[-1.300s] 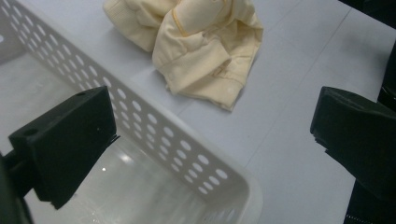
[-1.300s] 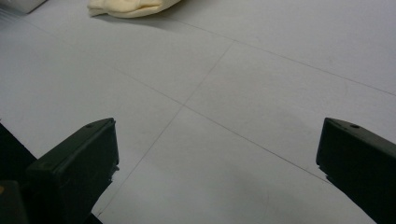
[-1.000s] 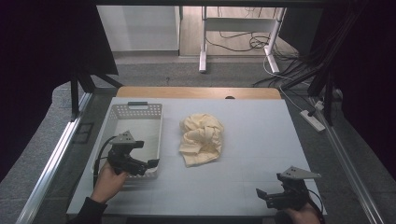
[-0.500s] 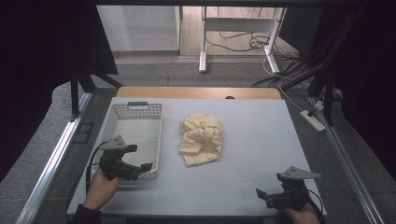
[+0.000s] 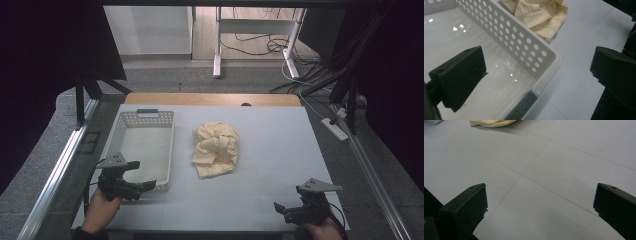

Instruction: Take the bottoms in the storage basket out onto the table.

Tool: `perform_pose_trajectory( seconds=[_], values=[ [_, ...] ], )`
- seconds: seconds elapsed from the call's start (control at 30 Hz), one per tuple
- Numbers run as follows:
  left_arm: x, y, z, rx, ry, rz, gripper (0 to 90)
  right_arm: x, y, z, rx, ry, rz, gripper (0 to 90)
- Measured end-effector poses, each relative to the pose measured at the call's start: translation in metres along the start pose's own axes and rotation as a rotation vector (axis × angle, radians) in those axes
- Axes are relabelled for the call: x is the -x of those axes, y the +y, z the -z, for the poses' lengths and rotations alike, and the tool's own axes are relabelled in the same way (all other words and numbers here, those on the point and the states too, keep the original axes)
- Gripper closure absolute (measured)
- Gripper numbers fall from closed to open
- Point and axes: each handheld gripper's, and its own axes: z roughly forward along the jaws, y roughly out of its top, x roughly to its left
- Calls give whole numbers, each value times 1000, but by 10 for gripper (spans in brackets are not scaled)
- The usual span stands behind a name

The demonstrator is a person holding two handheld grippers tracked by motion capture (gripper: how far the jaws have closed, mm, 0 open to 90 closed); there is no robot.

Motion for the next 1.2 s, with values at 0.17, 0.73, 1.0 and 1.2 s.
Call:
perform_pose_trajectory(
  seconds=[0.17,0.73,1.0,1.2],
  values=[
    [0,-5,4,0,15,0,0,0,0,0,-2,-1,2,0],
    [3,-27,25,13,53,27,0,0,0,0,-5,-5,-2,0],
    [5,-38,34,9,75,36,0,0,0,-1,-8,-7,-2,0],
    [9,-47,44,15,98,46,0,0,0,-1,-10,-8,-4,0]
  ],
)
